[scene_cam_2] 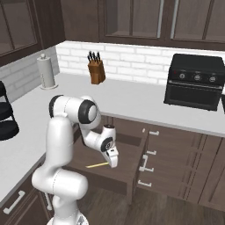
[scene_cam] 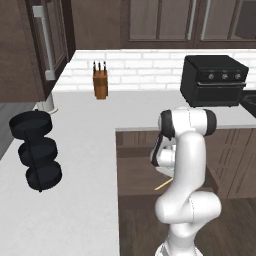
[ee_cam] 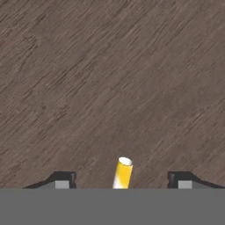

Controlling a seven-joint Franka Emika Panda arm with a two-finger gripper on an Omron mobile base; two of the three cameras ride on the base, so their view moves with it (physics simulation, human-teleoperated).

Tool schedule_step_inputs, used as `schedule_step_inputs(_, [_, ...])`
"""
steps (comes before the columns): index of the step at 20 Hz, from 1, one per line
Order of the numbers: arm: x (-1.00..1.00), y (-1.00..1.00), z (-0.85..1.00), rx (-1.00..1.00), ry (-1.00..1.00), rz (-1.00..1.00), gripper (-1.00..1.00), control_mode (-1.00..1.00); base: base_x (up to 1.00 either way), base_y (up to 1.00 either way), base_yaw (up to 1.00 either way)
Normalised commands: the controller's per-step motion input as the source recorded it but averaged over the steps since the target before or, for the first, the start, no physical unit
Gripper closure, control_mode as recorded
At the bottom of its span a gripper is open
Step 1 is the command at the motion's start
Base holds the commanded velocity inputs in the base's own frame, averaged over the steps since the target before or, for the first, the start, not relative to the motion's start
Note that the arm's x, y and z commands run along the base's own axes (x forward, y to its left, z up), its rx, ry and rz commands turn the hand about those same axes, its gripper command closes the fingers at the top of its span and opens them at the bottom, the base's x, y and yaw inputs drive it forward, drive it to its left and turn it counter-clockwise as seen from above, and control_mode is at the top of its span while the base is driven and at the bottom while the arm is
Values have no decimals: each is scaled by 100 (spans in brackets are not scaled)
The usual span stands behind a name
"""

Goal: Take a straw from the drawer in front and place it inside the glass cup on the dining counter.

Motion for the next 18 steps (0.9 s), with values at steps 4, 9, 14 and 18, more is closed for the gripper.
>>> schedule_step_inputs(4, [14,5,-14,0,1,0,-100,-100,0,0,0])
schedule_step_inputs(9, [-22,6,-55,0,0,0,100,-100,0,0,0])
schedule_step_inputs(14, [-59,4,-62,0,-8,0,100,-100,0,0,0])
schedule_step_inputs(18, [-49,0,-65,0,-13,0,100,-100,0,0,0])
